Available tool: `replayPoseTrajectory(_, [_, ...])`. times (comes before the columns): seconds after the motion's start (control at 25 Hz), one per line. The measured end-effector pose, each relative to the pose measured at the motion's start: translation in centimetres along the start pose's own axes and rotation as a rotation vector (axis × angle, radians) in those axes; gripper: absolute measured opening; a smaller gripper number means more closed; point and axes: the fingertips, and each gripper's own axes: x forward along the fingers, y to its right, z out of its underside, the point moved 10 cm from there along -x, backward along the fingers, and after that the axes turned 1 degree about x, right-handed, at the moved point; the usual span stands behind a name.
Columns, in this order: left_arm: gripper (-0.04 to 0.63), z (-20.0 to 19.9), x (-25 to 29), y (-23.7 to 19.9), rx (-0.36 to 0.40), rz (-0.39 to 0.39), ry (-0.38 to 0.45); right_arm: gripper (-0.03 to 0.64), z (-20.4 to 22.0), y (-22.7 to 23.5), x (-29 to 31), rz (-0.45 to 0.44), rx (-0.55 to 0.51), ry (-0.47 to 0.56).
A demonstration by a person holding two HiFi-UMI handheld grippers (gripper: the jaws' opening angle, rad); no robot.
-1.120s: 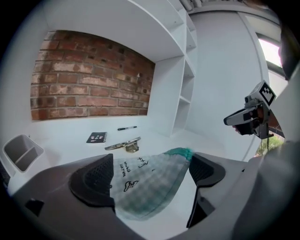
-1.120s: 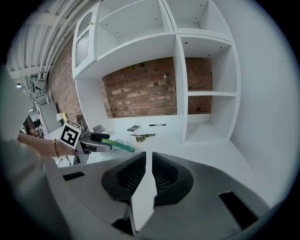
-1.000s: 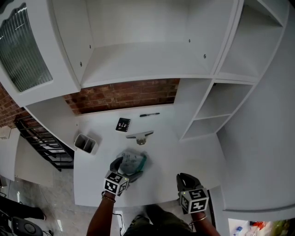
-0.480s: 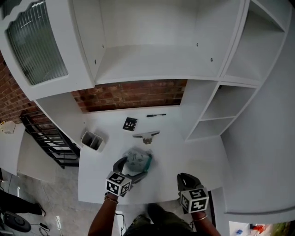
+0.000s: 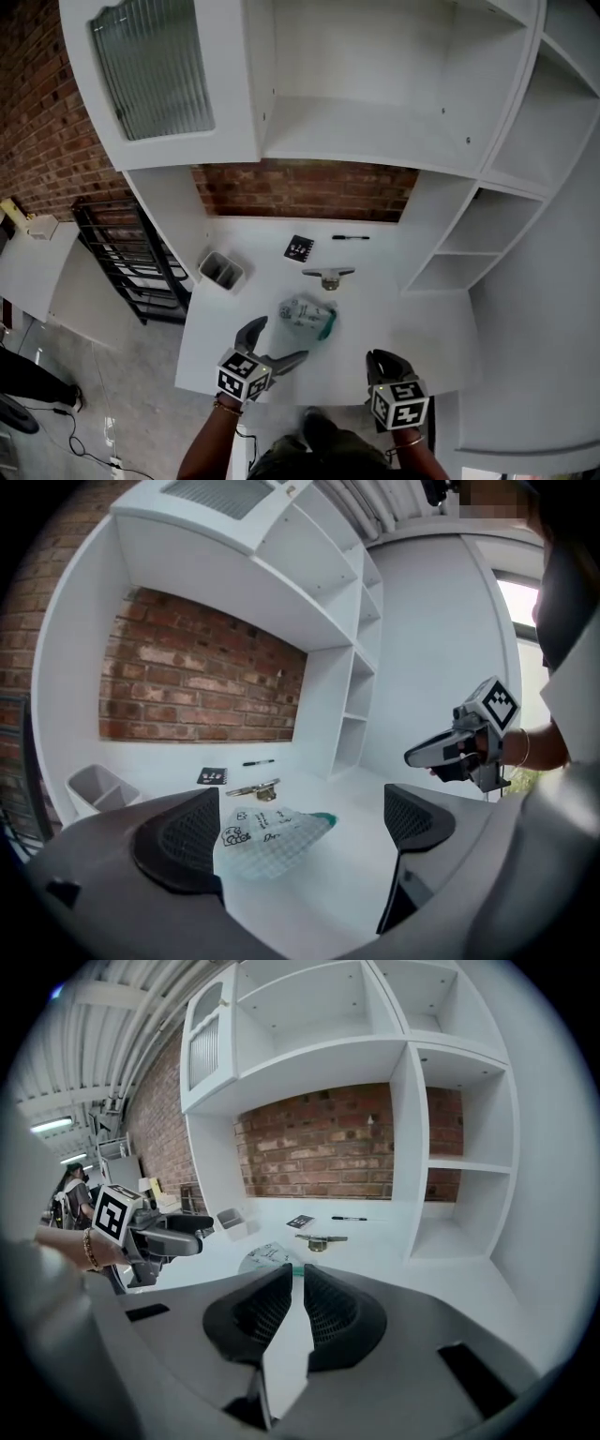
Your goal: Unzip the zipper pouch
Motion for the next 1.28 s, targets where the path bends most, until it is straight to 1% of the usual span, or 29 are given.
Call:
replayPoseTrajectory(0.08, [0.518, -0.3, -1.8, 0.2, 0.013, -0.011, 0.013, 0.040, -0.2, -0.8, 0.0, -0.013, -0.010, 0.001])
replayPoseTrajectory(0.24, [0.517, -0.8, -5.7, 1.0, 0.005, -0.023, 0.046, 0.040, -0.8, -2.0, -0.1, -0.030, -0.034, 0.011])
replayPoseTrajectory(0.28, [0.499, -0.9, -6.7, 1.2, 0.000, -0.025, 0.060, 0.040, -0.9, -2.3, -0.2, -0.033, -0.040, 0.013])
replayPoseTrajectory(0.4, [0.326, -1.0, -9.7, 1.7, -0.014, -0.051, 0.122, 0.040, -1.3, -3.1, -0.3, -0.040, -0.051, 0.019])
replayPoseTrajectory(0.48, [0.164, -0.9, -11.5, 2.1, 0.000, -0.095, 0.148, 0.040, -1.3, -3.6, -0.4, -0.048, -0.055, 0.022])
replayPoseTrajectory(0.52, [0.121, -0.8, -12.3, 2.3, 0.008, -0.117, 0.150, 0.040, -1.3, -3.9, -0.5, -0.052, -0.057, 0.022])
replayPoseTrajectory(0.68, [0.103, -0.1, -14.8, 2.9, 0.007, -0.157, 0.155, 0.040, -1.0, -4.8, -0.8, -0.064, -0.066, 0.018])
replayPoseTrajectory(0.84, [0.047, 0.1, -17.4, 4.3, 0.028, -0.180, 0.173, 0.038, -0.7, -5.7, -1.1, -0.074, -0.065, 0.013])
replayPoseTrajectory(0.92, [0.035, 0.0, -18.5, 5.1, 0.035, -0.188, 0.185, 0.038, -0.6, -6.1, -1.2, -0.077, -0.065, 0.018])
replayPoseTrajectory(1.04, [0.021, 0.0, -19.7, 6.0, 0.043, -0.198, 0.194, 0.032, -0.5, -6.6, -1.5, -0.075, -0.066, 0.035])
replayPoseTrajectory(1.16, [0.005, 0.5, -20.4, 6.5, 0.063, -0.199, 0.186, 0.002, -0.4, -7.0, -1.8, -0.074, -0.057, 0.052])
replayPoseTrajectory(1.28, [0.003, 0.9, -20.8, 6.9, 0.053, -0.195, 0.186, 0.002, -0.3, -7.3, -2.1, -0.074, -0.056, 0.055])
